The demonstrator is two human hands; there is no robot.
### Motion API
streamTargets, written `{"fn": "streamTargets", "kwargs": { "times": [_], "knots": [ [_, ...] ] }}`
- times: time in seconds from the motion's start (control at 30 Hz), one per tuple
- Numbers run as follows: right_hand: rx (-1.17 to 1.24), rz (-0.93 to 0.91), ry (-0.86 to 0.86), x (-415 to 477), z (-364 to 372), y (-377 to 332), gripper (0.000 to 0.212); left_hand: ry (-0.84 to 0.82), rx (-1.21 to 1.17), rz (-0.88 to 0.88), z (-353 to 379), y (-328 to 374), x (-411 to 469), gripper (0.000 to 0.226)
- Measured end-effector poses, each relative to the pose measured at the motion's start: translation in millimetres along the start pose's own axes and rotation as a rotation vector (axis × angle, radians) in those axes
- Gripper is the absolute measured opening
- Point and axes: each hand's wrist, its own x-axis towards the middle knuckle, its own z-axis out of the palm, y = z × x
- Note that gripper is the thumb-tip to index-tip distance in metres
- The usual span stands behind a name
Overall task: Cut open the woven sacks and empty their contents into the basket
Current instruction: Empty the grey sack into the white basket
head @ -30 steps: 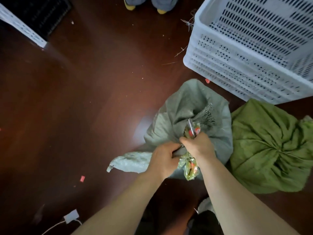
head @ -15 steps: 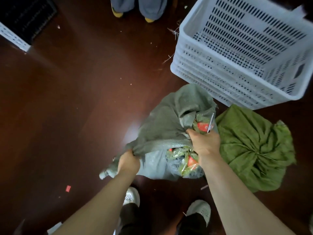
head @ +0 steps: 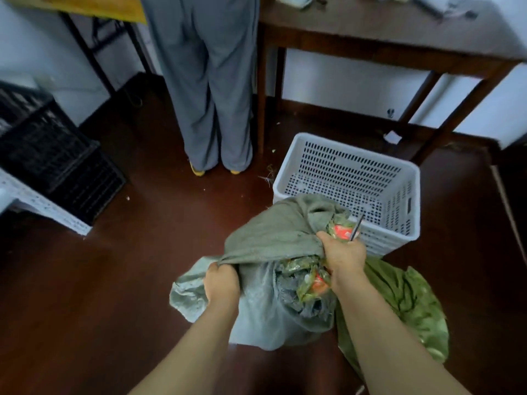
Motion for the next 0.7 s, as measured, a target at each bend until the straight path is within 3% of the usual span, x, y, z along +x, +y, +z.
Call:
{"fn": "streamTargets", "kwargs": {
  "times": [0.1,0.27,0.37,0.47,0.6,0.7],
  "knots": [
    [0.07,-0.045,-0.003,-20,7,-51,0.025,-0.027,-0.013,0.106,-4,49,-14,0.02],
    [0.181,-0.112,0.04,-18,12,-124,0.026,-0.018,0.006,0.348,20,133,-28,0.03],
    [0.22,-0.129,0.026,-1,16,-162,0.024,-0.009,-0.022,0.38,44,179,-32,0.026],
    [0.258,-0.127,0.015,26,21,-192,0.023,0.011,-0.03,0.409,74,215,-28,0.043],
    [0.254,-0.109,-0.026,78,31,-231,0.017,0.048,-0.061,0.444,119,262,-24,0.023],
    [0.243,-0.093,-0.054,121,38,-258,0.019,0.063,-0.059,0.447,157,293,-16,0.02]
  ]
}}
